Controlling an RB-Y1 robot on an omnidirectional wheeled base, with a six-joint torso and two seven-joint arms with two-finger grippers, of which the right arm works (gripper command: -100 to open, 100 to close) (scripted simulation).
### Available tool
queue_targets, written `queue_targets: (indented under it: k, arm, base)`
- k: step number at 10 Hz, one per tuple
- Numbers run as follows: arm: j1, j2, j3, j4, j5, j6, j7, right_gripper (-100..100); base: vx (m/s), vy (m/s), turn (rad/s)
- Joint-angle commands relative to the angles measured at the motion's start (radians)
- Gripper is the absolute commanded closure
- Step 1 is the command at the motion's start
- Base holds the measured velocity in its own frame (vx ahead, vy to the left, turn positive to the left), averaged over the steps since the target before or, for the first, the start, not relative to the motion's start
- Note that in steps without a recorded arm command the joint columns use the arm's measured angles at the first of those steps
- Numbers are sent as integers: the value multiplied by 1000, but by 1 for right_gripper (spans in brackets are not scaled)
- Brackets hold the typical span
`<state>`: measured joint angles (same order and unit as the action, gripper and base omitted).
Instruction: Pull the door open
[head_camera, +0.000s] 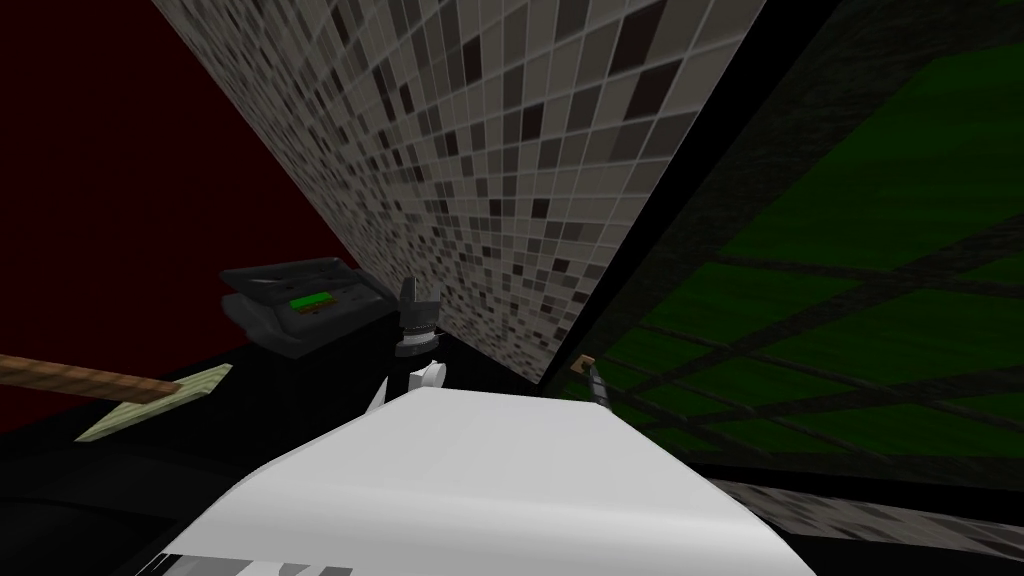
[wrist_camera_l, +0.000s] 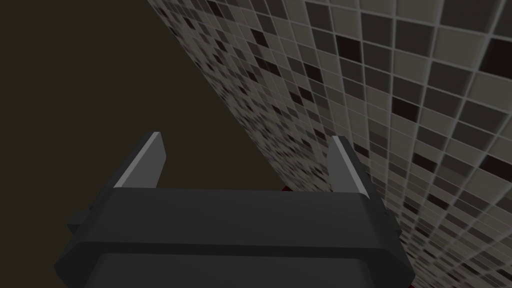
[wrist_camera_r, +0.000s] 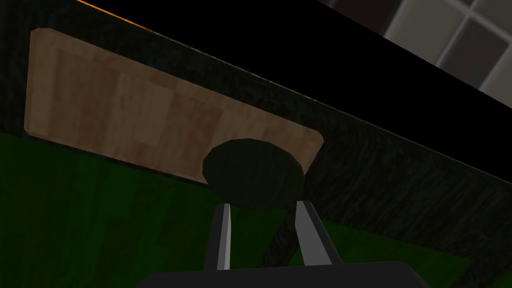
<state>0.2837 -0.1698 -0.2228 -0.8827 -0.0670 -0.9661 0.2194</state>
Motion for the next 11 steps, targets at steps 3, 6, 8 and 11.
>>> queue_targets:
  k: [3,6,8,11]
  arm:
    - [-18,2,34,12,-25,3,-83,100]
    - [-33,-10,60,23,-64,6,-166,100]
    - [-40,-15,73,29,-84,7,-208,100]
    - [-55,-27,99,40,-124,10,-292,100]
  base:
    - [-47,-7,29]
    - [-54,-8,23]
    - [-46,-7,41]
    - [-53,-2,38]
